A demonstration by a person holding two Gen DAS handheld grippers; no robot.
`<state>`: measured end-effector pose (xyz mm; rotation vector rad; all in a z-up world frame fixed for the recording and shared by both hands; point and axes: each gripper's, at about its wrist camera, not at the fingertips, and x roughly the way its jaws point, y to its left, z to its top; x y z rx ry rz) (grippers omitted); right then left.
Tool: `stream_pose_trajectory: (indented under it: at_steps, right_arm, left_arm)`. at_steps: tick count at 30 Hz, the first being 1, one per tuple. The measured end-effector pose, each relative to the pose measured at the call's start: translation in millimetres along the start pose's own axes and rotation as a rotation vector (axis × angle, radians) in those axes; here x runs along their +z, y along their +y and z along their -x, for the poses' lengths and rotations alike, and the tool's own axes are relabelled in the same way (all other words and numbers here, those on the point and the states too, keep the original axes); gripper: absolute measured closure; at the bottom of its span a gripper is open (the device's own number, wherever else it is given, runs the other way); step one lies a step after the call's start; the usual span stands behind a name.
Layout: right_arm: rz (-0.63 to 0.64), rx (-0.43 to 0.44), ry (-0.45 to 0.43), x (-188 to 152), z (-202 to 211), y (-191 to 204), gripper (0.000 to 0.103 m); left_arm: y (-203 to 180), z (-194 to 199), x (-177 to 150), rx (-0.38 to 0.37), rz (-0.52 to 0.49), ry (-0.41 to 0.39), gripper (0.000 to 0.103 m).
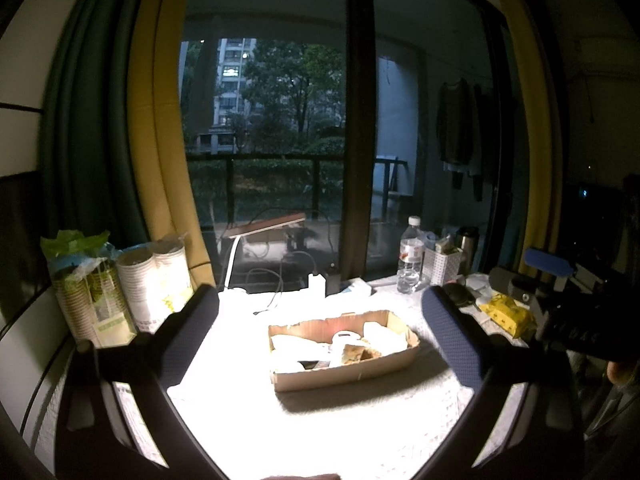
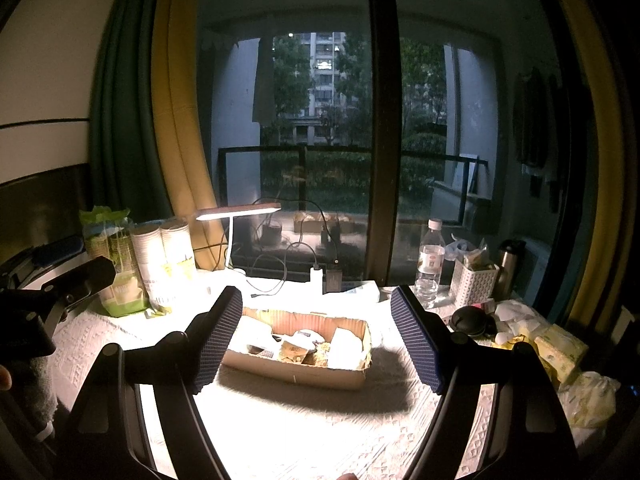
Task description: Organize soft objects
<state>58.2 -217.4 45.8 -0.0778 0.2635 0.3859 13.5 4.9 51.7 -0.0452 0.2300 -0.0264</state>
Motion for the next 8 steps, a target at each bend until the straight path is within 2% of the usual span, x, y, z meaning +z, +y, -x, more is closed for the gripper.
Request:
stream_pose_trajectory:
  at_steps: [8]
  right_arm:
    - [0.007, 0.004, 0.02, -12.1, -5.8, 1.6, 0.024]
  left_arm:
    - [-8.1, -6.7, -8.6, 0.014, -0.016, 0.001, 0.001]
